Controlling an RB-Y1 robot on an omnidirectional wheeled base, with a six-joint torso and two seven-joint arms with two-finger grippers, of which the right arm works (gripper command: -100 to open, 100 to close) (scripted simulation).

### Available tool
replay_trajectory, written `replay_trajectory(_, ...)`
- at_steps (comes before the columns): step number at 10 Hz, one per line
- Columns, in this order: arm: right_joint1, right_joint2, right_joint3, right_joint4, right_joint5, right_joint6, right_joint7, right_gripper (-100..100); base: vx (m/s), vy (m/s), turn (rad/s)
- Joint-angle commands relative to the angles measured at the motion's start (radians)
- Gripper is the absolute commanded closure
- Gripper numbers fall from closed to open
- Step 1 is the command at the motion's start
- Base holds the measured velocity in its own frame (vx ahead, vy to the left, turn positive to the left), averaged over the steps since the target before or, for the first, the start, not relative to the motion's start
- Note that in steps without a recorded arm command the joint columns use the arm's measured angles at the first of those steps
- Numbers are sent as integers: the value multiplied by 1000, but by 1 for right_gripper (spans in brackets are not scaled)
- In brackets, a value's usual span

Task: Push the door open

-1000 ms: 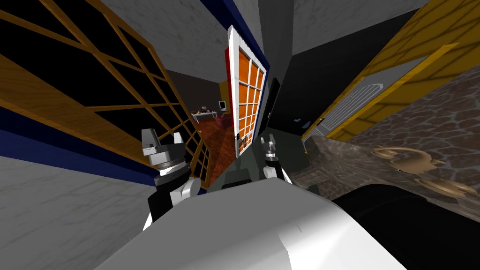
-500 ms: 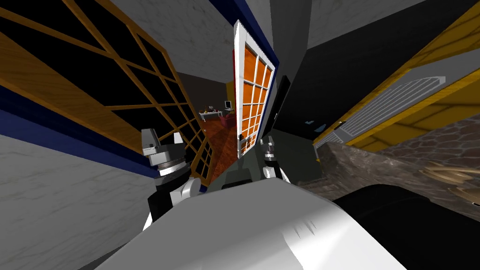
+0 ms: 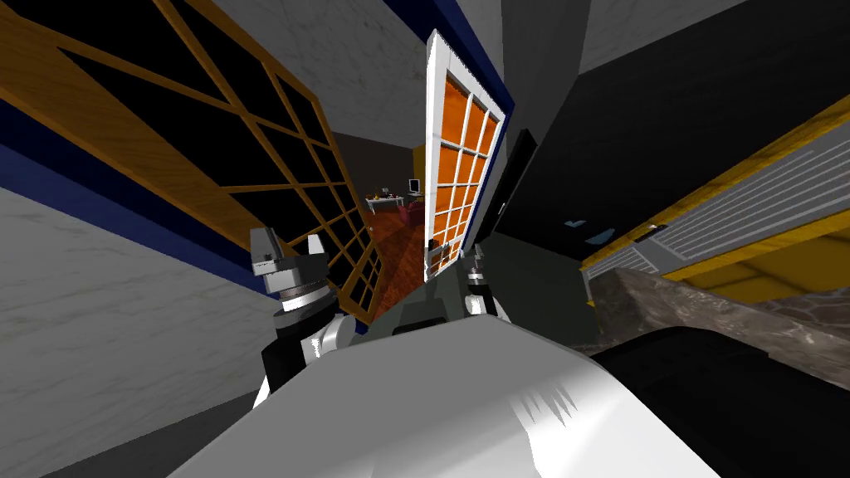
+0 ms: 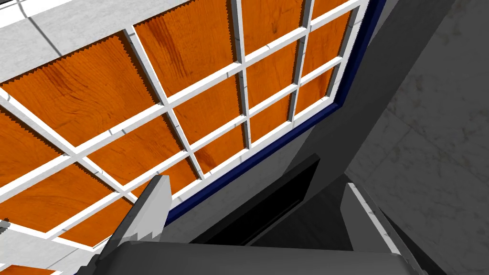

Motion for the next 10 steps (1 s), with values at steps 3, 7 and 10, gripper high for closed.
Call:
replay_trajectory(3,-30,-2,-15,89,-16,-15,-87,-100,40,-117,216)
replay_trajectory(7,-65,-1,-33,191,-34,-33,-183,-100,31,-109,194)
replay_trajectory(10,-91,0,-46,269,-47,-47,-256,-100,28,-121,213)
